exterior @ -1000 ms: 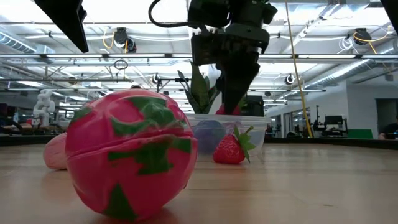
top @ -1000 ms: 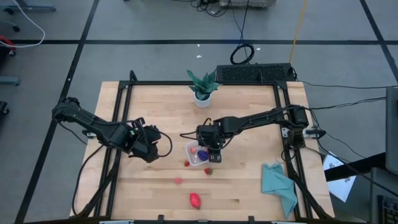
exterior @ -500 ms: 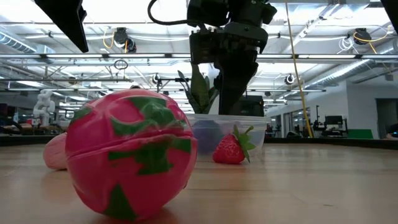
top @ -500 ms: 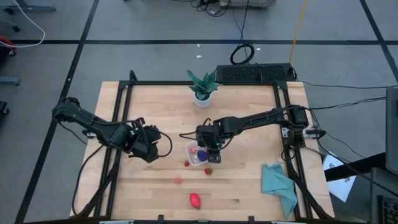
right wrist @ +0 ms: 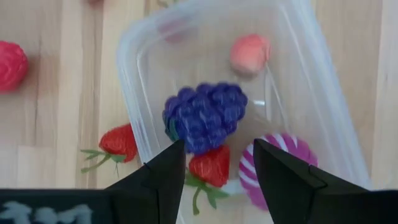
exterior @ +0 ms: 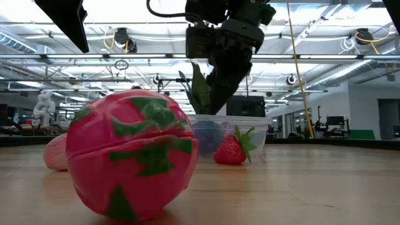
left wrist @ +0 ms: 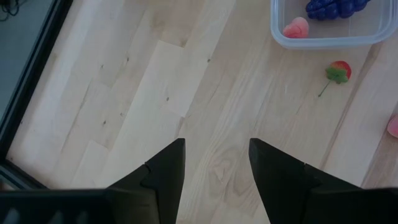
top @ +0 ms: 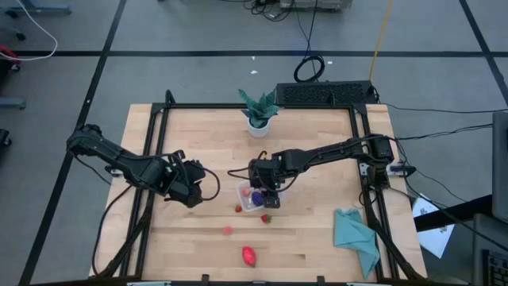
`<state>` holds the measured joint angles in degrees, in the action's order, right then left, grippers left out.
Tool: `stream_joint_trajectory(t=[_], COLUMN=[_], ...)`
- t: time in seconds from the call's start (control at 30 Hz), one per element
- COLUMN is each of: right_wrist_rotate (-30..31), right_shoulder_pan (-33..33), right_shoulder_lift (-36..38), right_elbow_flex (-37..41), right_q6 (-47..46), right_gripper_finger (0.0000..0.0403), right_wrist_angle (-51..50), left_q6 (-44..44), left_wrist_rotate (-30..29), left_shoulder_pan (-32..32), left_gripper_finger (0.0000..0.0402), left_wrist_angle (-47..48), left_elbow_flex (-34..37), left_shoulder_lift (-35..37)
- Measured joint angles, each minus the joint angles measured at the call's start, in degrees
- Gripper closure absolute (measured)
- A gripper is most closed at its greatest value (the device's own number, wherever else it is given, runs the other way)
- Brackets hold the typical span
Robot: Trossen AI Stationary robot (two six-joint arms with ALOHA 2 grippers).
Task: Pick and placing Produce into tupperware
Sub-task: Put the peach into the transparent bin
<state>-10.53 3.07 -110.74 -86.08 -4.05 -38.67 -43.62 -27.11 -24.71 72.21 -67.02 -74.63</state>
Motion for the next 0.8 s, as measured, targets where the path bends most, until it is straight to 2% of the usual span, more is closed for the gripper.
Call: stream_joint_trajectory(t=[0.17, 0.43, 0.67, 0.8], right_wrist_rotate=[0.0, 0.8, 13.7, 18.3], right_shoulder_pan=[0.0, 0.0, -0.1, -0.3], right_shoulder_lift=[0.0, 0.0, 3.7, 7.7], right_elbow_flex=[-0.8, -6.5, -9.3, -9.3], right_q6=[1.2, 5.3, 9.7, 8.7], right_gripper_finger=[0.0222, 0.0222, 0.0222, 0.0222], right_wrist_angle=[2.1, 1.7, -5.2, -9.6], left_q6=[0.0, -1.1, -3.2, -4.3], left_wrist_rotate=[0.0, 0.0, 0.1, 0.4], left_shoulder_pan=[0.0, 0.0, -1.0, -2.3], left_gripper_finger=[0.0217, 0.0218, 0.0218, 0.0217], left_wrist_angle=[0.0, 0.0, -0.1, -1.5], left_elbow_flex=[0.0, 0.0, 0.0, 0.0], left_shoulder_lift=[0.0, 0.0, 0.0, 0.0])
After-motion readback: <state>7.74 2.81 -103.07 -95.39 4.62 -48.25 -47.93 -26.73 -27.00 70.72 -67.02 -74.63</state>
